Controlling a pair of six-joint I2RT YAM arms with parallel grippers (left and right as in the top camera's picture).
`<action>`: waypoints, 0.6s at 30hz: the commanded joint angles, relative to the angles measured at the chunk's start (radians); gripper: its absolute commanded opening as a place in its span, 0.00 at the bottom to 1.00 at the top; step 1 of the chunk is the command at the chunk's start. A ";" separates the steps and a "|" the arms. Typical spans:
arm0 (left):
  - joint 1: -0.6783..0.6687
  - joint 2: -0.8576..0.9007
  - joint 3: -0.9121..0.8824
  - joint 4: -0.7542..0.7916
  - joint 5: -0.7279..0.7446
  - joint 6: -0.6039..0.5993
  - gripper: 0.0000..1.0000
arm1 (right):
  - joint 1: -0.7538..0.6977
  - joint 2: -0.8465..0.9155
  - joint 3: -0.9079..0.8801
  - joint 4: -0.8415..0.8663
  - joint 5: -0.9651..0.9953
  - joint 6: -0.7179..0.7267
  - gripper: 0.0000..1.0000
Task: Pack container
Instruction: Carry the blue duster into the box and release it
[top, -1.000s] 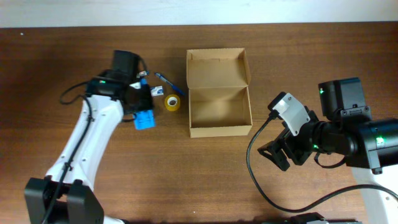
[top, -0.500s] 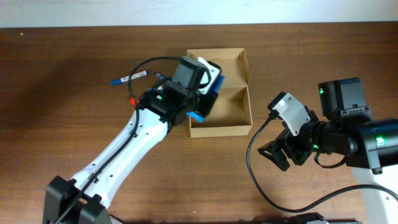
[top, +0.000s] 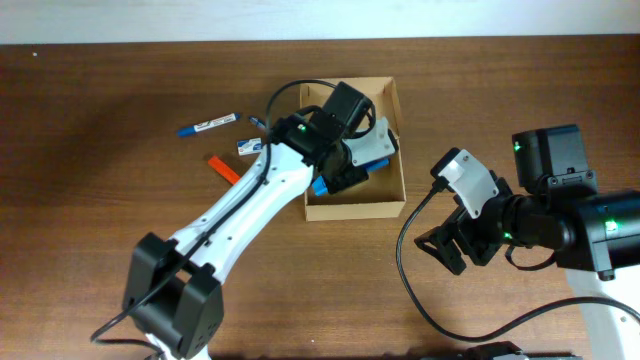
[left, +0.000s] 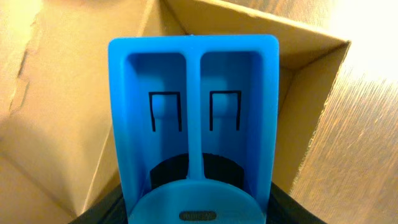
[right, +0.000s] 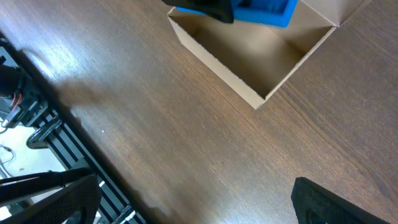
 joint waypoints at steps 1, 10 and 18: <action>-0.007 0.024 0.033 -0.006 0.015 0.169 0.01 | -0.001 -0.003 -0.004 0.000 -0.009 0.007 0.99; -0.007 0.031 0.033 -0.061 0.145 0.362 0.02 | -0.001 -0.003 -0.004 0.000 -0.009 0.007 0.99; -0.007 0.108 0.033 -0.068 0.142 0.372 0.01 | -0.001 -0.003 -0.004 0.000 -0.009 0.007 0.99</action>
